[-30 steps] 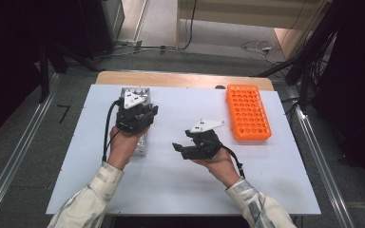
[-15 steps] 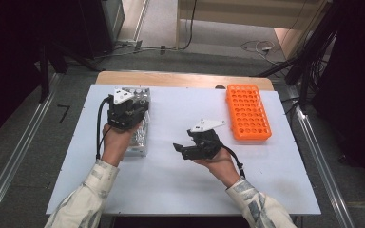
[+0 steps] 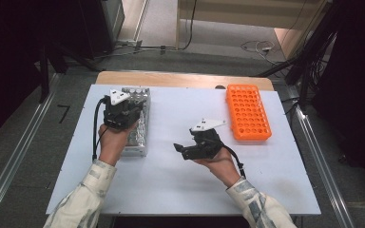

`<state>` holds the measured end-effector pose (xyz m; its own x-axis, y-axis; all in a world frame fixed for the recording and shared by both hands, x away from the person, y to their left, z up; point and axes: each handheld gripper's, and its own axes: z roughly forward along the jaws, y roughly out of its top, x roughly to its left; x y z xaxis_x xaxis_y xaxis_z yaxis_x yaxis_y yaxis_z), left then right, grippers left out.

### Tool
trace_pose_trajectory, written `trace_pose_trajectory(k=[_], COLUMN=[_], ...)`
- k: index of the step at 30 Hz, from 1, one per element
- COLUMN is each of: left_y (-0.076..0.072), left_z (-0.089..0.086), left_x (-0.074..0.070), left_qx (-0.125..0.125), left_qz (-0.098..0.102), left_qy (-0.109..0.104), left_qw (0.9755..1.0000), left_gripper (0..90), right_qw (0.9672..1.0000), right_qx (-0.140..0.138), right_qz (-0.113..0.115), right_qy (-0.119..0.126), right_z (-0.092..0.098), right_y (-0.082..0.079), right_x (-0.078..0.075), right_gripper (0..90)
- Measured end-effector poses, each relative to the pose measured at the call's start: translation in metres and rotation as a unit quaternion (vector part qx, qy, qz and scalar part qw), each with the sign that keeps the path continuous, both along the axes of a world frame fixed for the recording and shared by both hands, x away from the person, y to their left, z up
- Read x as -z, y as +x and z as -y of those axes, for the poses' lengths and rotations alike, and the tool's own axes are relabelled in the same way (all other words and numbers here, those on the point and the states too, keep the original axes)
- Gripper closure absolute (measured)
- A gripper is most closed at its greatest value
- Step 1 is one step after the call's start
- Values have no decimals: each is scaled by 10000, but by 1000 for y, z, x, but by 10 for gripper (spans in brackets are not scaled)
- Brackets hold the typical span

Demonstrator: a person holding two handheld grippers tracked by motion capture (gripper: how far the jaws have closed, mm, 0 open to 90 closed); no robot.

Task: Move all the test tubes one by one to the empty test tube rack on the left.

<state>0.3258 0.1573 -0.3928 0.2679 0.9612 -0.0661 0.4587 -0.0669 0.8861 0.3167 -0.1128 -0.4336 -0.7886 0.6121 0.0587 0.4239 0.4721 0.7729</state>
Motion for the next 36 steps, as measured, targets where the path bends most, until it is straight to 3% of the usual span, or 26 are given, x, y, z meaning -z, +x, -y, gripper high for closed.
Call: trace_pose_trajectory(k=[8,15,21,31,36], left_y=[1,0,-1,-1,-3], left_z=[1,5,6,6,3], left_x=[10,17,25,27,24], left_qx=[-4,33,27,70,118], left_qz=[-54,-140,-281,-347,-289], left_qy=[19,176,212,157,-93], left_qw=[10000,9997,9994,9993,9995], left_gripper=[744,743,741,687,577], right_qw=[10000,10000,10000,10000,10000], right_qx=[7,-7,-3,4,68], right_qz=[0,-5,-13,-7,25], right_qy=[-11,-31,-37,-41,-1], right_z=[0,0,-1,-1,3], right_y=[0,0,-1,0,1], right_x=[0,1,1,2,0], right_gripper=[184,185,185,186,189])
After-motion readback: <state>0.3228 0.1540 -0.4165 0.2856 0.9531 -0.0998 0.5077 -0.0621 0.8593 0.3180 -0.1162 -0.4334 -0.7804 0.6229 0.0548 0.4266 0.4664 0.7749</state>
